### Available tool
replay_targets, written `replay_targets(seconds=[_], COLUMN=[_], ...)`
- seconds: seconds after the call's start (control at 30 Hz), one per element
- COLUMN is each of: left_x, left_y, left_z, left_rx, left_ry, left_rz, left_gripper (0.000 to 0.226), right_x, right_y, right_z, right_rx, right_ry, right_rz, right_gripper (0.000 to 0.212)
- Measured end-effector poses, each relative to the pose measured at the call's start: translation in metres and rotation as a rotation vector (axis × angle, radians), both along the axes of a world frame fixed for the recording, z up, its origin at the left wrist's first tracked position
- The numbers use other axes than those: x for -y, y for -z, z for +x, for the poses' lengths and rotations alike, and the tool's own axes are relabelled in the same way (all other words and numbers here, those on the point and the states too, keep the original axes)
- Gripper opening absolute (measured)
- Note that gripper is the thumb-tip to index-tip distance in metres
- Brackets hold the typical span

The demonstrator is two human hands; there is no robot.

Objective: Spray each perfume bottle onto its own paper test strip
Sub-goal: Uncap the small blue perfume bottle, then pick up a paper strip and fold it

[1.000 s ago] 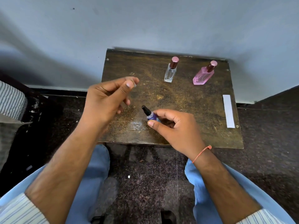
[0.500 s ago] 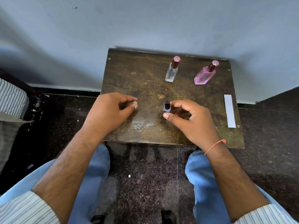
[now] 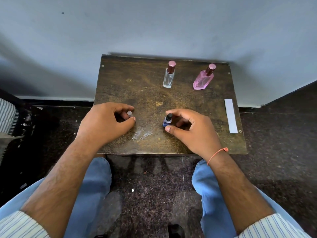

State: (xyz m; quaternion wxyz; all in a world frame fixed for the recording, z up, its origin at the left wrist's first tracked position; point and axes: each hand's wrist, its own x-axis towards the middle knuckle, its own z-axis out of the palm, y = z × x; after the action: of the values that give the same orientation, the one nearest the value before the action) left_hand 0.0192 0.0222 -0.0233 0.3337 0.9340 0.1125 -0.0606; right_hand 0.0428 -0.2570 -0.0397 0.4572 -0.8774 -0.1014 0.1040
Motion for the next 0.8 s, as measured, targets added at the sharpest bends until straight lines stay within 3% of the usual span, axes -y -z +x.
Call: replay_targets(seconds=[0.1,0.2,0.37,0.5,0.67,0.8], left_x=[0.005,0.012,0.022,0.029,0.038,0.045], left_y=[-0.003,-0.005,-0.007,-0.007,-0.007,-0.006], left_z=[0.001,0.002,0.003,0.004,0.005,0.007], left_rx=[0.024,0.086,0.221,0.243,0.289,0.303], left_ry=[-0.003,-0.023,-0.027,-0.052,-0.059,-0.054], left_rz=[0.0,0.001,0.018,0.014,-0.054,-0.104], left_gripper=[0.047,0.059,0.05,0.039,0.032,0.03], right_x=[0.007,0.019,0.058,0.092,0.129,0.145], right_y=[-0.002,-0.004,-0.01,-0.018,-0.025,-0.026], right_z=[0.002,0.006,0.018,0.025,0.026,0.025], right_rx=[0.01,0.08,0.205,0.216,0.06,-0.101], right_ry=[0.0,0.05,0.262,0.424,0.503,0.537], right_rz=[-0.019,-0.052,-0.136,-0.252,-0.438,-0.468], right_gripper=[0.055,0.047,0.025,0.023,0.04,0.043])
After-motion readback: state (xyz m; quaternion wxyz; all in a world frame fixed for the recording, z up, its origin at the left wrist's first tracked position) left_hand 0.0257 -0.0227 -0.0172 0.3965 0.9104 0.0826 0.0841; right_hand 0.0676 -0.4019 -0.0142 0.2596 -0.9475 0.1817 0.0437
